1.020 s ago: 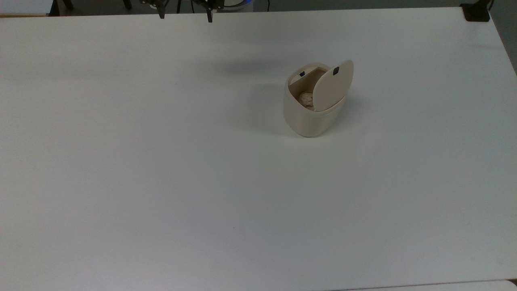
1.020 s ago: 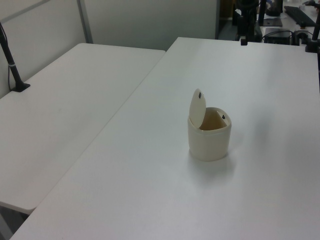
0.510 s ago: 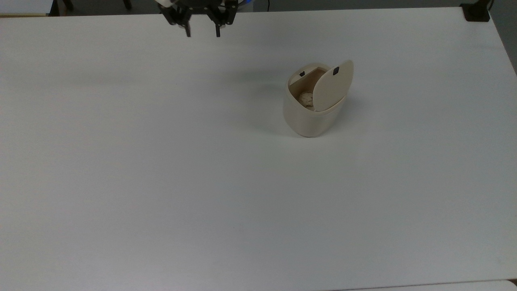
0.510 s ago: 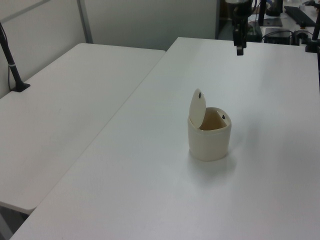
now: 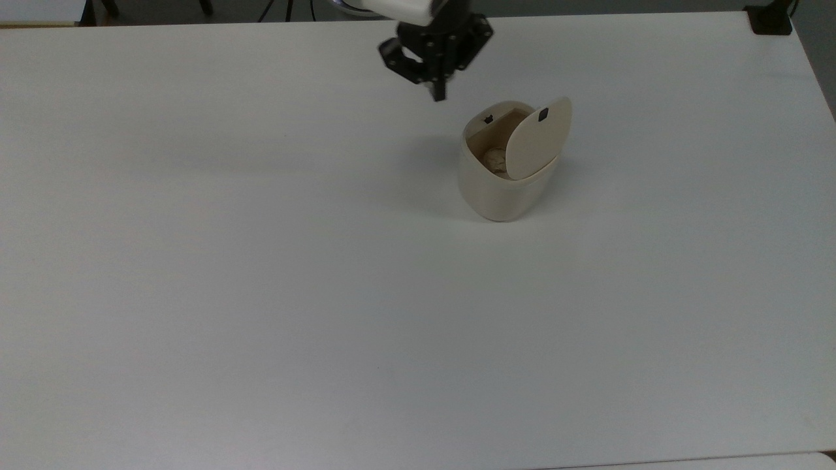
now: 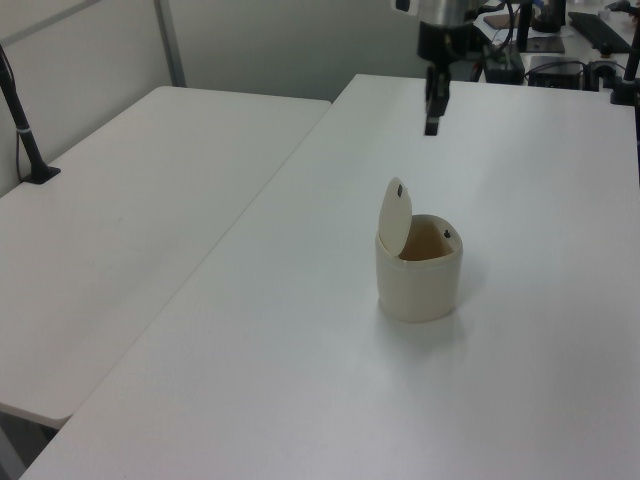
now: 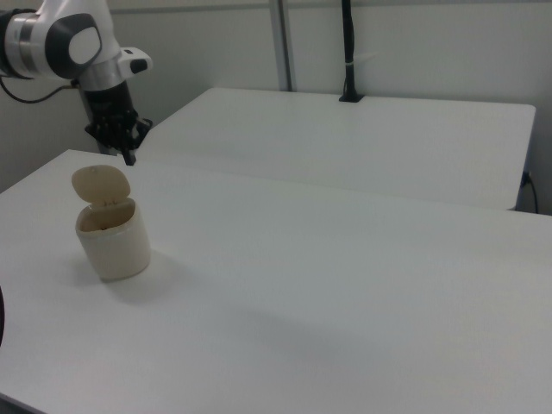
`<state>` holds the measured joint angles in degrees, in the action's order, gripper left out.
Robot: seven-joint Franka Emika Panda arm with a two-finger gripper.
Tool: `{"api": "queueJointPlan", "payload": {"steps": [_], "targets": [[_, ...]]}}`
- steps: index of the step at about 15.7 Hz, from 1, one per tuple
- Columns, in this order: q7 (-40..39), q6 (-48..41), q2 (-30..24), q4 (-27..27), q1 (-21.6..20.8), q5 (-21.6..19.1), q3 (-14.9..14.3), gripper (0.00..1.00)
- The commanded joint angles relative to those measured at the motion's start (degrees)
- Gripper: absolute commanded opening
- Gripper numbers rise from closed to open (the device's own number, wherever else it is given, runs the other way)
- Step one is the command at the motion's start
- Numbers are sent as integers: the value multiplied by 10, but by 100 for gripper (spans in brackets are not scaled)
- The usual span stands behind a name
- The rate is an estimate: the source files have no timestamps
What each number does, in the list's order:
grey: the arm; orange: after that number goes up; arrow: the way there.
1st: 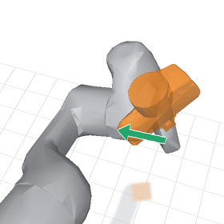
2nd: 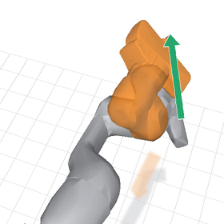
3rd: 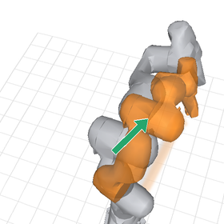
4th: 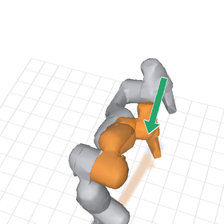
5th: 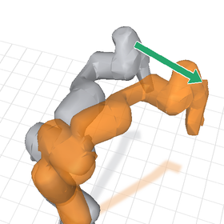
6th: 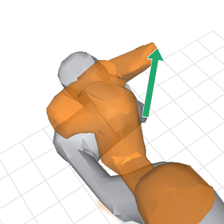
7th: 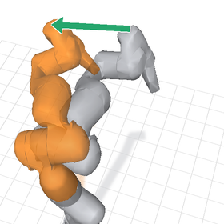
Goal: Close the trash bin
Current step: 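Lower the gripper onto the raised lid edge and push it down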
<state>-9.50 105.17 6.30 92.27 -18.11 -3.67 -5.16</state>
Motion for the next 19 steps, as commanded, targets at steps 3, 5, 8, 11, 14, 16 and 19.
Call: {"api": "queueJointPlan", "payload": {"steps": [3, 5, 8, 11, 14, 16, 19], "targets": [[6, 108, 38, -36, -56, -36, -5, 0], [8, 115, 45, -39, -71, -36, -5, 0], [9, 115, 64, -39, -90, -35, -4, 0], [10, 115, 79, -39, -104, -33, -3, 0], [8, 113, 84, -38, -111, -29, 1, 0], [5, 103, 80, -34, -109, -28, 7, 0], [-12, 23, 77, -32, -106, -27, 9, 0]]}}
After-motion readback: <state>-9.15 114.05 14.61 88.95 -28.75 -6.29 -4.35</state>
